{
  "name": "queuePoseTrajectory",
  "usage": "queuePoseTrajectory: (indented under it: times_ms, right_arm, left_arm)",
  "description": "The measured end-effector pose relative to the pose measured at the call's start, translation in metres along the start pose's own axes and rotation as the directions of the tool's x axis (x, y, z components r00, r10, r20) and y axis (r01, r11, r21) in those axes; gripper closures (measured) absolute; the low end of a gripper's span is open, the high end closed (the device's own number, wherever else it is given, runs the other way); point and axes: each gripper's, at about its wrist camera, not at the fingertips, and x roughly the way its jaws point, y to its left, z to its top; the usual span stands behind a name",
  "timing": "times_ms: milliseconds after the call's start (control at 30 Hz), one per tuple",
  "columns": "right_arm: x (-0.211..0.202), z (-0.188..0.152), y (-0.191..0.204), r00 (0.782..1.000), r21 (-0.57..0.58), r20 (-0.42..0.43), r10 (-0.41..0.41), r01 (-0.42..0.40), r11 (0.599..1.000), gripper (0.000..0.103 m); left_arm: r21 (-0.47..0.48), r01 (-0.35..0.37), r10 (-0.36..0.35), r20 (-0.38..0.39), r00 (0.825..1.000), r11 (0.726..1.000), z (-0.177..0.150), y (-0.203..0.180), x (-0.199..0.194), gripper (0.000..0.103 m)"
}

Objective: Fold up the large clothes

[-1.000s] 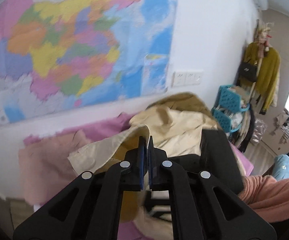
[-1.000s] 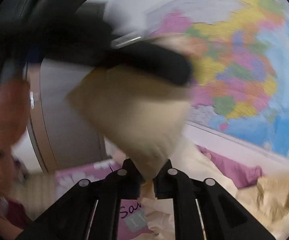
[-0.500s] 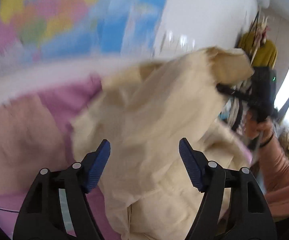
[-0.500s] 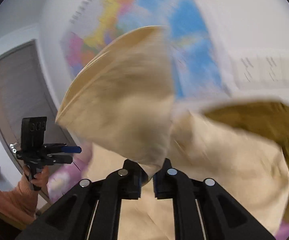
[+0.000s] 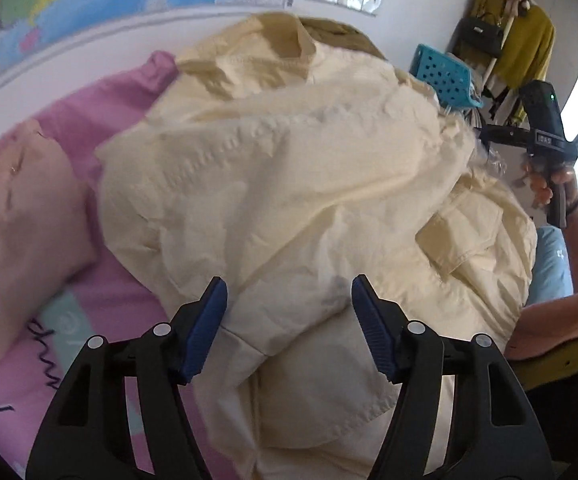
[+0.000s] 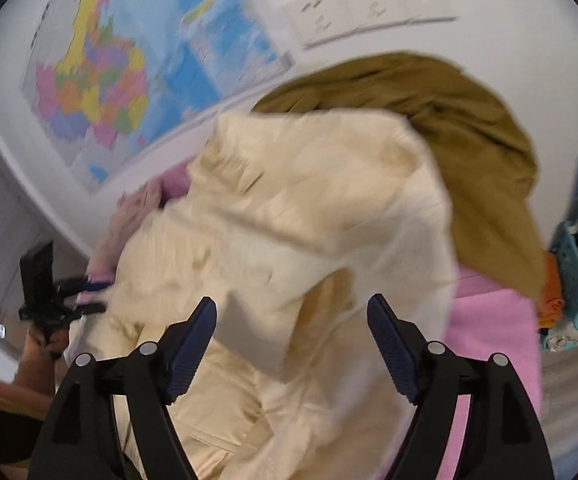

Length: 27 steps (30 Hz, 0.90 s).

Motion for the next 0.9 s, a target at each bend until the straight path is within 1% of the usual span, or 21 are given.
queuePoseTrajectory:
  times_ms: [33, 100, 133, 167, 200, 233, 267, 300, 333, 367, 433, 467, 500, 600, 667, 700, 733, 767, 833, 867, 900]
  right_arm:
    - [-0.008, 0.002, -0.002, 0.999, 0.014, 0.033, -0.002, 0.002, 1.000, 0.026]
    - [-0.015, 0.008, 0.002, 0.997, -0.011, 0.071, 0.015, -0.014, 1.000, 0.024]
    - [-0.010, 0.010, 0.007, 0.998, -0.035, 0.065, 0.021, -0.018, 0.999, 0.022]
    - [0.001, 0.013, 0.013, 0.999, -0.064, 0.034, 0.024, -0.022, 0.998, 0.022]
    - [0.013, 0.013, 0.015, 1.000, -0.085, 0.005, 0.014, -0.014, 0.996, 0.022]
    - [0.028, 0.015, 0.019, 0.999, -0.102, -0.027, -0.021, 0.018, 0.995, 0.023]
    - [0.046, 0.016, 0.020, 0.995, -0.109, -0.076, -0.059, 0.050, 0.993, 0.033]
    - [0.057, 0.017, 0.019, 0.992, -0.107, -0.107, -0.059, 0.047, 0.993, 0.045]
    - [0.068, 0.019, 0.020, 0.991, -0.106, -0.128, -0.038, 0.025, 0.994, 0.068]
    - [0.071, 0.019, 0.021, 0.991, -0.127, -0.123, -0.044, 0.028, 0.992, 0.083]
    - [0.074, 0.027, 0.031, 0.990, -0.195, -0.090, -0.109, 0.090, 0.977, 0.086]
    - [0.072, 0.031, 0.034, 0.991, -0.201, -0.069, -0.117, 0.101, 0.974, 0.087]
    - [0.066, 0.040, 0.039, 0.992, -0.218, -0.025, -0.123, 0.115, 0.969, 0.087]
    - [0.053, 0.065, 0.051, 0.987, -0.233, 0.089, -0.131, 0.149, 0.961, 0.088]
    - [0.057, 0.073, 0.056, 0.982, -0.256, 0.107, -0.154, 0.176, 0.950, 0.088]
    - [0.066, 0.074, 0.056, 0.979, -0.268, 0.094, -0.179, 0.198, 0.943, 0.088]
    - [0.080, 0.073, 0.053, 0.971, -0.281, 0.071, -0.226, 0.237, 0.930, 0.088]
    - [0.087, 0.071, 0.050, 0.968, -0.282, 0.053, -0.246, 0.251, 0.926, 0.087]
    - [0.113, 0.061, 0.031, 0.963, -0.240, -0.048, -0.264, 0.245, 0.939, 0.085]
    - [0.123, 0.056, 0.026, 0.956, -0.234, -0.085, -0.279, 0.253, 0.939, 0.079]
    - [0.128, 0.053, 0.023, 0.951, -0.225, -0.103, -0.290, 0.262, 0.938, 0.077]
  left_arm:
    - [0.003, -0.012, 0.011, 0.013, 1.000, 1.000, 0.004, -0.001, -0.003, 0.029]
    - [0.015, -0.017, 0.016, 0.028, 0.999, 1.000, 0.013, -0.003, -0.003, 0.028]
    - [0.021, -0.012, 0.011, 0.030, 0.999, 1.000, 0.018, -0.005, 0.000, 0.027]
    - [0.028, -0.006, 0.006, 0.023, 1.000, 1.000, 0.021, -0.006, 0.003, 0.027]
    - [0.037, -0.005, 0.005, 0.009, 1.000, 0.999, 0.023, -0.009, 0.011, 0.027]
    - [0.045, -0.006, 0.006, -0.016, 1.000, 0.999, 0.024, -0.012, 0.020, 0.027]
    - [0.045, -0.011, 0.013, -0.042, 0.999, 0.999, 0.025, -0.012, 0.030, 0.027]
    - [0.042, -0.023, 0.025, -0.060, 0.998, 0.999, 0.025, -0.013, 0.036, 0.027]
    - [0.036, -0.034, 0.037, -0.086, 0.996, 0.999, 0.025, -0.012, 0.047, 0.028]
    - [0.030, -0.037, 0.039, -0.094, 0.995, 0.999, 0.024, -0.012, 0.051, 0.028]
    - [-0.004, -0.030, 0.029, -0.097, 0.995, 1.000, 0.026, -0.008, 0.054, 0.028]
    - [-0.023, -0.021, 0.019, -0.090, 0.996, 1.000, 0.029, -0.006, 0.053, 0.028]
    - [-0.043, -0.013, 0.010, -0.079, 0.997, 0.999, 0.033, -0.004, 0.052, 0.028]
    - [-0.067, -0.016, 0.013, -0.049, 0.999, 0.998, 0.043, -0.001, 0.051, 0.027]
    - [-0.070, -0.017, 0.013, -0.063, 0.998, 0.997, 0.046, -0.001, 0.059, 0.026]
    - [-0.065, -0.027, 0.022, -0.078, 0.997, 0.997, 0.045, -0.001, 0.065, 0.025]
    - [-0.059, -0.037, 0.031, -0.095, 0.995, 0.998, 0.043, -0.002, 0.072, 0.023]
    - [-0.058, -0.044, 0.037, -0.107, 0.994, 0.997, 0.041, -0.002, 0.077, 0.022]
    - [-0.079, -0.048, 0.038, -0.123, 0.992, 0.996, 0.037, 0.000, 0.081, 0.022]
    - [-0.082, -0.035, 0.026, -0.108, 0.994, 0.996, 0.036, 0.000, 0.077, 0.022]
    - [-0.086, -0.021, 0.013, -0.092, 0.996, 0.996, 0.034, 0.003, 0.071, 0.022]
